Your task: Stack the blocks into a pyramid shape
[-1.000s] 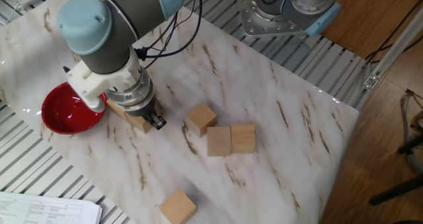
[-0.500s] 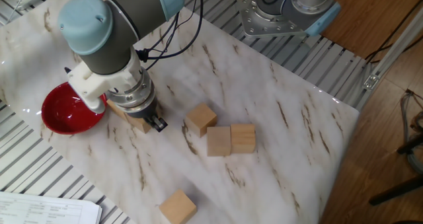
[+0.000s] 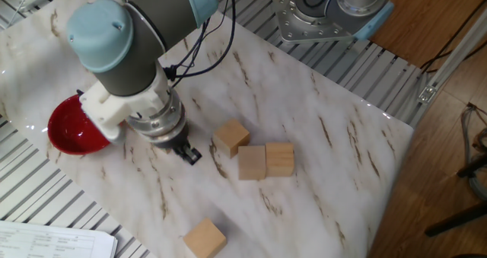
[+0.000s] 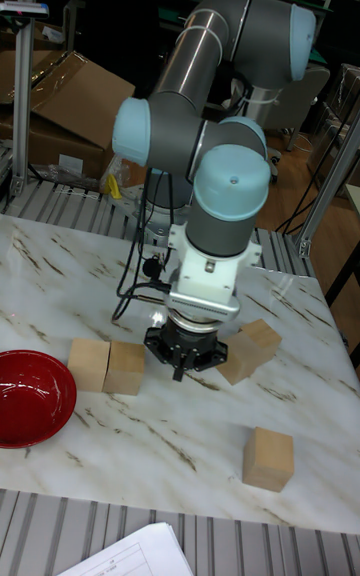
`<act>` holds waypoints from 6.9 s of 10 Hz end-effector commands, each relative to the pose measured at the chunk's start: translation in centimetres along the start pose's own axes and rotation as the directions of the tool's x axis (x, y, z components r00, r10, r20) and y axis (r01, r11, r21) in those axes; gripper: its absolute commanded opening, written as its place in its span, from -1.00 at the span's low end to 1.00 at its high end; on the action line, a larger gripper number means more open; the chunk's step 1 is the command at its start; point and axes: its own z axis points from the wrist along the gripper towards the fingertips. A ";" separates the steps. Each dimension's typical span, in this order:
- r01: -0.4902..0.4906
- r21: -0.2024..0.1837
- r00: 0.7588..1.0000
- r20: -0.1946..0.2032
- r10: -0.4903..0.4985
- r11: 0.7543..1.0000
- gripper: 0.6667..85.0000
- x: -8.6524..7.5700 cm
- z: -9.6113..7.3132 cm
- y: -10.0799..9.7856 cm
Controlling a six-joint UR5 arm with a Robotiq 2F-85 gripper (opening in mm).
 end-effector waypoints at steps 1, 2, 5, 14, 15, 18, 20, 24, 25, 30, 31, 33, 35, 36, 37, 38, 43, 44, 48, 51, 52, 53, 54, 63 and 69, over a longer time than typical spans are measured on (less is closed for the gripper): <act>0.034 -0.042 0.999 0.043 -0.033 0.999 -0.99 -2.7 -1.6 3.5; 0.040 -0.064 0.998 0.056 -0.036 0.997 -0.99 -3.7 -1.8 4.4; 0.027 -0.070 0.996 0.085 -0.021 0.997 -0.99 -5.8 -1.6 5.1; 0.010 -0.047 0.997 0.072 -0.007 0.999 -0.98 -9.5 -1.1 4.5; 0.013 -0.026 0.997 0.072 -0.011 1.000 -0.98 -9.6 -1.0 3.9; 0.027 -0.012 0.997 0.067 -0.026 1.000 -0.98 -9.9 -1.2 3.0; 0.033 0.002 0.997 0.067 -0.033 0.999 -0.98 -9.9 -1.1 2.7; 0.046 0.023 0.996 0.072 -0.047 0.999 -0.98 -10.1 -1.2 2.2; 0.054 0.019 0.995 0.081 -0.055 0.998 -0.98 -10.3 -1.2 2.3; 0.100 0.048 0.987 0.121 -0.105 0.994 -0.98 -11.4 -1.3 1.7; 0.105 0.037 0.985 0.131 -0.109 0.994 -0.98 -11.7 -1.3 2.1; 0.117 0.052 0.981 0.149 -0.123 0.992 -0.98 -12.2 -1.4 1.8; 0.174 0.038 0.951 0.253 -0.178 0.984 -0.98 -14.8 -1.9 2.9; 0.163 0.007 0.941 0.299 -0.157 0.987 -0.98 -15.9 -2.3 3.7; 0.150 0.024 0.937 0.316 -0.150 0.988 -0.98 -16.4 -2.4 3.3; 0.157 0.055 0.930 0.326 -0.167 0.986 -0.98 -16.8 -2.5 2.6; 0.138 0.017 0.923 0.360 -0.135 0.990 -0.99 -17.5 -2.8 3.5; 0.140 0.024 0.926 0.351 -0.140 0.990 -0.99 -17.3 -2.7 3.3; 0.150 0.026 0.935 0.322 -0.150 0.988 -0.98 -16.5 -2.5 3.3; 0.147 0.015 0.946 0.292 -0.145 0.989 -0.98 -15.8 -2.4 3.6; 0.140 0.016 0.952 0.274 -0.139 0.990 -0.98 -15.6 -2.6 3.9; 0.133 0.024 0.955 0.264 -0.135 0.991 -0.98 -15.8 -3.0 4.4; 0.130 0.023 0.956 0.261 -0.132 0.991 -0.98 -16.0 -3.4 5.1; 0.179 0.063 0.979 0.082 -0.184 0.982 -0.98 -11.9 -3.8 6.1; 0.182 0.036 0.980 0.078 -0.184 0.983 -0.98 -12.1 -3.9 10.1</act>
